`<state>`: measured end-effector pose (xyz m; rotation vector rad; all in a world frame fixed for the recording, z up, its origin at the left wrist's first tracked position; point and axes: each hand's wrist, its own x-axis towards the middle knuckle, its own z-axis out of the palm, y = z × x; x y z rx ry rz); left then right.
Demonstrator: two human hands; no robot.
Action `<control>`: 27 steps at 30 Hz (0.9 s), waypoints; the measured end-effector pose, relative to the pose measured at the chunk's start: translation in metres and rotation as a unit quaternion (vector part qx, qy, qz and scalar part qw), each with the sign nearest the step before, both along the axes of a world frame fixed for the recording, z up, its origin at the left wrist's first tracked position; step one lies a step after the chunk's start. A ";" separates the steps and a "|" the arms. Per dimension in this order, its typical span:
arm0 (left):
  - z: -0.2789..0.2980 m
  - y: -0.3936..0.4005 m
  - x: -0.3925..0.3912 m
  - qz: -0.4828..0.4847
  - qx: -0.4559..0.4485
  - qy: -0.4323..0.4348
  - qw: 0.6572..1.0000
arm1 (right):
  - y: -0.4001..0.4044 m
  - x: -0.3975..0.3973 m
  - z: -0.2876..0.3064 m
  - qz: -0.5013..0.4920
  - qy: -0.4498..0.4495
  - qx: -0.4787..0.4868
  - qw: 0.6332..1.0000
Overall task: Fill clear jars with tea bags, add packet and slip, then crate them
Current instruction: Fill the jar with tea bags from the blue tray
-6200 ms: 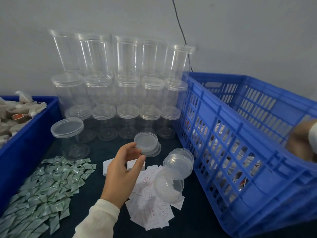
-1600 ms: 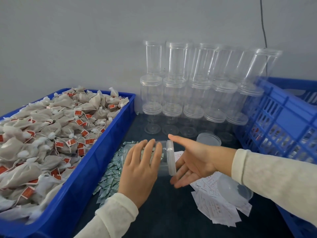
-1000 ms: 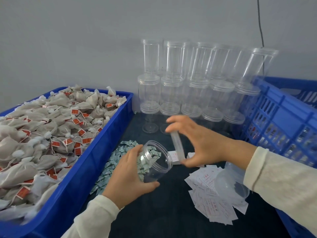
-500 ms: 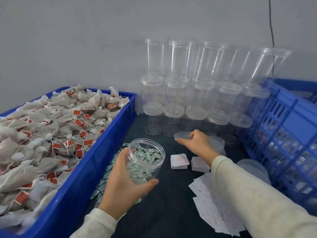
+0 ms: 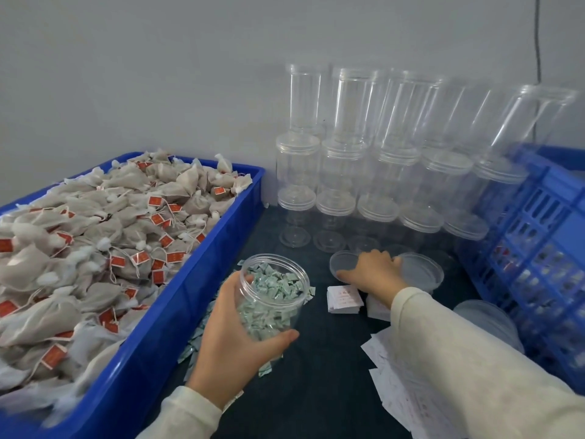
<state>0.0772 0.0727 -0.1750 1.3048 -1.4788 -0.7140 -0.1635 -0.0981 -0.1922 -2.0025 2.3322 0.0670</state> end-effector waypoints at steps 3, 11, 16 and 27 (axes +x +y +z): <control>0.002 0.000 0.001 0.007 0.000 0.002 1.000 | 0.008 0.005 0.022 0.045 0.005 -0.059 0.997; 0.017 0.006 0.005 0.049 -0.017 0.049 0.997 | 0.038 0.063 0.101 0.219 -0.126 -0.160 0.954; 0.029 0.016 0.025 0.050 -0.048 0.108 0.992 | 0.034 0.134 0.127 0.317 -0.151 -0.161 0.922; 0.064 0.038 0.081 0.130 -0.112 0.039 0.984 | 0.014 0.269 0.110 0.375 -0.154 -0.044 0.913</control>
